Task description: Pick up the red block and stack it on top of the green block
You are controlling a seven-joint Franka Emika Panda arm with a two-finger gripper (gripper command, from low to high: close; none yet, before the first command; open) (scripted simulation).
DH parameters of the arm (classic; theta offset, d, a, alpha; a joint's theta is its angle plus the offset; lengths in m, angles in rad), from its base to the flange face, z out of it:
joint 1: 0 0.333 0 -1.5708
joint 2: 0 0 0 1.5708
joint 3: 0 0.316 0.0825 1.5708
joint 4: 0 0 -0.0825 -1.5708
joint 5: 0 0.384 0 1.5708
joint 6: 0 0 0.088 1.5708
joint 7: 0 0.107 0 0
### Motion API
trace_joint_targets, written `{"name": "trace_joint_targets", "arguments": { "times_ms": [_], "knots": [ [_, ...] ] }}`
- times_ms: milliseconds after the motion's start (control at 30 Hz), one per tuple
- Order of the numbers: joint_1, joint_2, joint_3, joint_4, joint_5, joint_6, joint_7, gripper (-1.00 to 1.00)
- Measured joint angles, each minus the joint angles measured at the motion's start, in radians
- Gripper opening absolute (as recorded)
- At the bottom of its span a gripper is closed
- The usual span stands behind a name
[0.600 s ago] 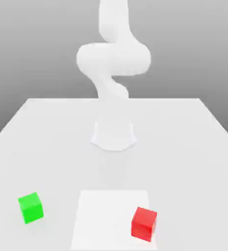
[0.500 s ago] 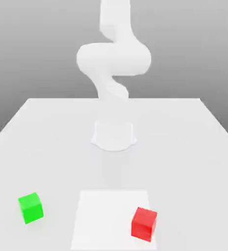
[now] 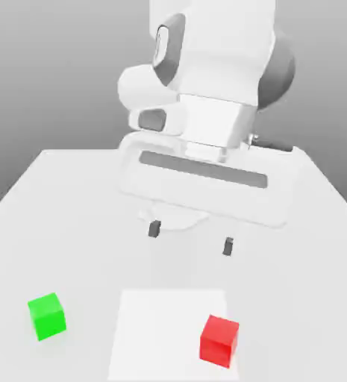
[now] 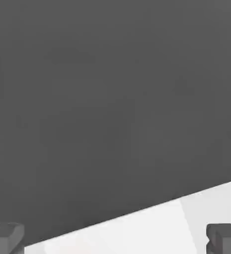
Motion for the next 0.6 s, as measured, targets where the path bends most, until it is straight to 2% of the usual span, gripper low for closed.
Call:
{"name": "trace_joint_targets", "arguments": {
  "times_ms": [100, 233, 433, 467, 600],
  "knots": [
    [0.011, 0.094, 0.008, -0.029, 0.027, 0.049, 0.039, 0.0],
    [0.017, 0.204, 0.034, -0.065, 0.11, 0.121, 0.051, 0.0],
    [0.079, 0.374, -0.044, -0.044, 0.02, 0.255, 0.133, 0.0],
    [0.093, 0.399, -0.062, -0.04, 0.002, 0.274, 0.146, -1.0],
    [0.093, 0.399, -0.061, -0.04, 0.001, 0.276, 0.146, -1.0]
  ]
}}
